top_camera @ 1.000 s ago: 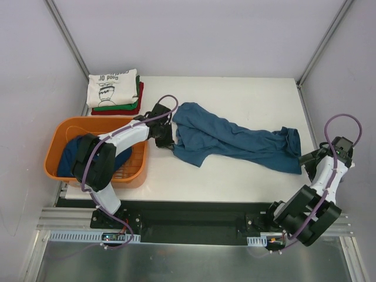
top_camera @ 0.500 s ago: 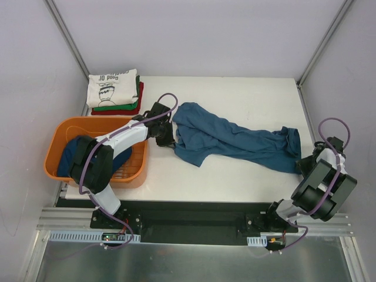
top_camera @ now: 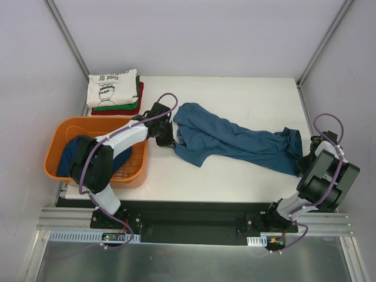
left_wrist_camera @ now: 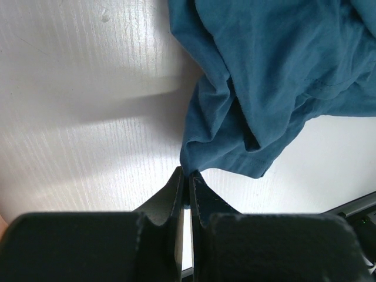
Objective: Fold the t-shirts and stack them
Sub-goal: Flatten the tshirt out
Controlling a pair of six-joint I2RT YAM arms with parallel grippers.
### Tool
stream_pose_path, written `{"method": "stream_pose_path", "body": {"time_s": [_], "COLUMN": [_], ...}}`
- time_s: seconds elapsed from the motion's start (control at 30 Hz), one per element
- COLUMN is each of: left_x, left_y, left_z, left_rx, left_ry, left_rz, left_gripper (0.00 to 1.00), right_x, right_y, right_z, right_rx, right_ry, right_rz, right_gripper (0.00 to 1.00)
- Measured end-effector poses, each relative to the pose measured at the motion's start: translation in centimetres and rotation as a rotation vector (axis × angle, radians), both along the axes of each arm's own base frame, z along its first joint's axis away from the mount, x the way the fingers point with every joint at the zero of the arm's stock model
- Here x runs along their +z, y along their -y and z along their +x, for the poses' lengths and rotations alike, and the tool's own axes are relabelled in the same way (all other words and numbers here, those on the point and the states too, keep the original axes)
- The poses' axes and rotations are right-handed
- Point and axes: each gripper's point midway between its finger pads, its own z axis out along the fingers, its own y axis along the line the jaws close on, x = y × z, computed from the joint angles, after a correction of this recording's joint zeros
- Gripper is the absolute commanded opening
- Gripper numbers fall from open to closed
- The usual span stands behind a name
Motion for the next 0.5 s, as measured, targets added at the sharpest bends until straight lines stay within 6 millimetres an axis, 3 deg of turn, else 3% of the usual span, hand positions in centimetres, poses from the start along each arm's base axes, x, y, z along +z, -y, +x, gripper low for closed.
{"method": "stream_pose_path", "body": {"time_s": [0.03, 0.07, 0.3, 0.4, 0.5], "left_x": [0.0, 0.0, 1.0, 3.8, 9.4], "left_y": [0.0, 0.0, 0.1, 0.6, 1.2], "left_z": [0.0, 0.0, 0.2, 1.0, 2.3], "left_rx": [0.000, 0.000, -0.001, -0.010, -0.029], "left_ry": [0.000, 0.000, 0.022, 0.091, 0.234], "left_rz": [0.000, 0.000, -0.012, -0.046, -0.109], "left_gripper": [0.00, 0.00, 0.00, 0.00, 0.00], "right_x": [0.0, 0.0, 0.6, 2.8, 8.4], "right_y": [0.1, 0.1, -0.2, -1.2, -1.5], "right_z": [0.1, 0.2, 1.6, 2.7, 3.7], "right_rx": [0.002, 0.005, 0.061, 0.113, 0.157], "right_ry": [-0.001, -0.002, 0.044, 0.122, 0.253], "right_rz": [0.000, -0.001, -0.022, -0.040, -0.092], "right_gripper": [0.05, 0.01, 0.01, 0.01, 0.01]}}
